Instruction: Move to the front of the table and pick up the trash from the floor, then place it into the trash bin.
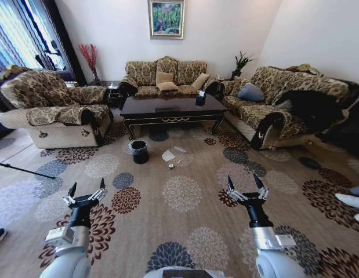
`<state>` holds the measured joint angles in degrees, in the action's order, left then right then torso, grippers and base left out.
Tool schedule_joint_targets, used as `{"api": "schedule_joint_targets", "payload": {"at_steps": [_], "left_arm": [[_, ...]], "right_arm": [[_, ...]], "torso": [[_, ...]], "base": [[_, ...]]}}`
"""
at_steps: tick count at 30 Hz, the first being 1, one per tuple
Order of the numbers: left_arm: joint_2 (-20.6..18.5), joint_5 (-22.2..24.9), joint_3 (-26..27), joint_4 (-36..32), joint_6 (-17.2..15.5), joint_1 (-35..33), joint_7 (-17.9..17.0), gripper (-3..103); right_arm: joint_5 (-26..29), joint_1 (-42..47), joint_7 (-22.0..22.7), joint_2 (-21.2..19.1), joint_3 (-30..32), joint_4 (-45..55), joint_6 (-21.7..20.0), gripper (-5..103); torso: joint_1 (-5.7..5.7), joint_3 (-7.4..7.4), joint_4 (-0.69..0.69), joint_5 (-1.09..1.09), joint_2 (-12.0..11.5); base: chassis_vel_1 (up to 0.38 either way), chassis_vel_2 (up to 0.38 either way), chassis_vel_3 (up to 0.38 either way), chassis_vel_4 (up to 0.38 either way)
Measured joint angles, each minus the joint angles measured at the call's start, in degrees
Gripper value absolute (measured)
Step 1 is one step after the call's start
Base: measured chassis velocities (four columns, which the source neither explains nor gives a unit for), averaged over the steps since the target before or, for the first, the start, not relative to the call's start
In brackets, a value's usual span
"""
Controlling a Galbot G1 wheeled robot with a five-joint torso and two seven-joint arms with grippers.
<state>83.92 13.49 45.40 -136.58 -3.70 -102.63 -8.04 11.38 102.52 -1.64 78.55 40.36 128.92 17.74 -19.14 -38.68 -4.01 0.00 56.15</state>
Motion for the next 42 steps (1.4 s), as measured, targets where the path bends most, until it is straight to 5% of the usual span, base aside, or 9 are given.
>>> {"api": "schedule_joint_targets", "payload": {"at_steps": [42], "left_arm": [[0.67, -1.38, -0.41, 1.62, 3.60, -0.08, 1.54, 100]], "right_arm": [[-0.11, -0.68, -0.03, 0.23, -0.14, -2.01, 0.94, 100]], "torso": [[4.77, 5.95, 0.00, 0.00, -10.74]], "base": [[0.000, 0.000, 0.000, 0.000]]}}
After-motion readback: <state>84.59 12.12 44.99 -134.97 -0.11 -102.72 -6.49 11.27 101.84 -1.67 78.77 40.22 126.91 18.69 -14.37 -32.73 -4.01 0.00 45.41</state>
